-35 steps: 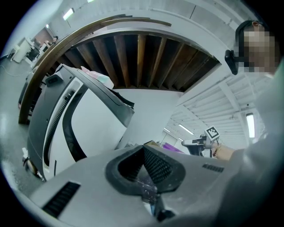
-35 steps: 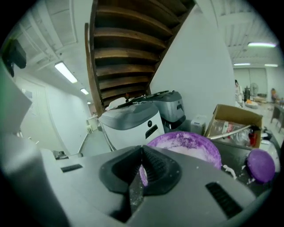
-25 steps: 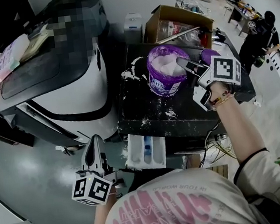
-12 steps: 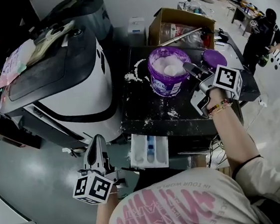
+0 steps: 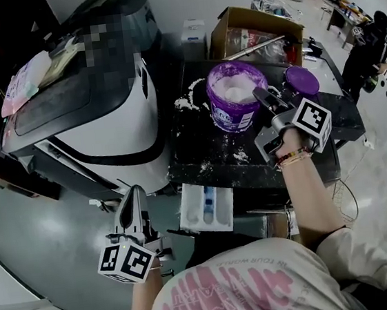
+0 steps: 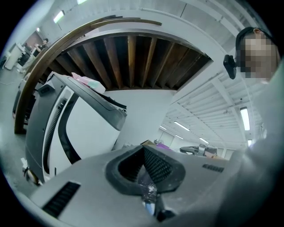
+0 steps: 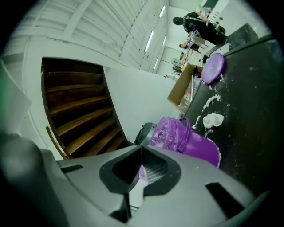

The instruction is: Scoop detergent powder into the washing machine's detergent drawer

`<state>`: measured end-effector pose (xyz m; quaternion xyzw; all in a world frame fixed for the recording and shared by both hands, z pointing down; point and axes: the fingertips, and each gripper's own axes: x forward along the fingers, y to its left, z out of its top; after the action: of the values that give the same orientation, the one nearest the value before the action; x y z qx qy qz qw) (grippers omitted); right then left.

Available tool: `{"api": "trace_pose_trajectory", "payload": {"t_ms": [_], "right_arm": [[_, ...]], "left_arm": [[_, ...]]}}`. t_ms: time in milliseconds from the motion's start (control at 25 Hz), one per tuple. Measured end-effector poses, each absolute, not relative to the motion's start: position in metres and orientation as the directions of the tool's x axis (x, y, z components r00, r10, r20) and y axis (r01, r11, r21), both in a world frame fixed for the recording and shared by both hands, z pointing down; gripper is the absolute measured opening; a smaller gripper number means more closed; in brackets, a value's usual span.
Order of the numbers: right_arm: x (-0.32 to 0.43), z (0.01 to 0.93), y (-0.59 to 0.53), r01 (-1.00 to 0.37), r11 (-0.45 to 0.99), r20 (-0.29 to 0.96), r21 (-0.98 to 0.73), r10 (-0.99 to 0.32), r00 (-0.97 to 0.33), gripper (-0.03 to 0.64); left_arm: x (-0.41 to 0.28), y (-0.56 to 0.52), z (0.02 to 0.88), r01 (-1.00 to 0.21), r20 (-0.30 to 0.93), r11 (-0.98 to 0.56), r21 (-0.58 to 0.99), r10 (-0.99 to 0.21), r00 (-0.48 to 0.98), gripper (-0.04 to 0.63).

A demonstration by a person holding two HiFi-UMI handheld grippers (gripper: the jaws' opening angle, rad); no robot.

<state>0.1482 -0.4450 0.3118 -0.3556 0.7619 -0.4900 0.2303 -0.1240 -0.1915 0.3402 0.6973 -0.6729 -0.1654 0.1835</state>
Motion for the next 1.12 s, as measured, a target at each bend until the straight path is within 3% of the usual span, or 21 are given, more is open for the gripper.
{"api": "trace_pose_trajectory", "payload": {"t_ms": [600,1120], "right_arm": [[0.171,0.304,-0.431,-0.092,0.206,-0.11,-0.974,-0.791,-0.602,0.0],[0.165,0.306,-0.38,-0.084,0.191,-0.095,-0.978,-0.766,-0.636,0.0]], "left_arm": [[-0.102,-0.171,0.314,-0.906,-0.006,-0.015,0.423,-1.0,0.013,0.0],[-0.085,-0.191,0.29,-0.874,-0.099,-0.172,0.454,-0.985,0.143,0.0]]}}
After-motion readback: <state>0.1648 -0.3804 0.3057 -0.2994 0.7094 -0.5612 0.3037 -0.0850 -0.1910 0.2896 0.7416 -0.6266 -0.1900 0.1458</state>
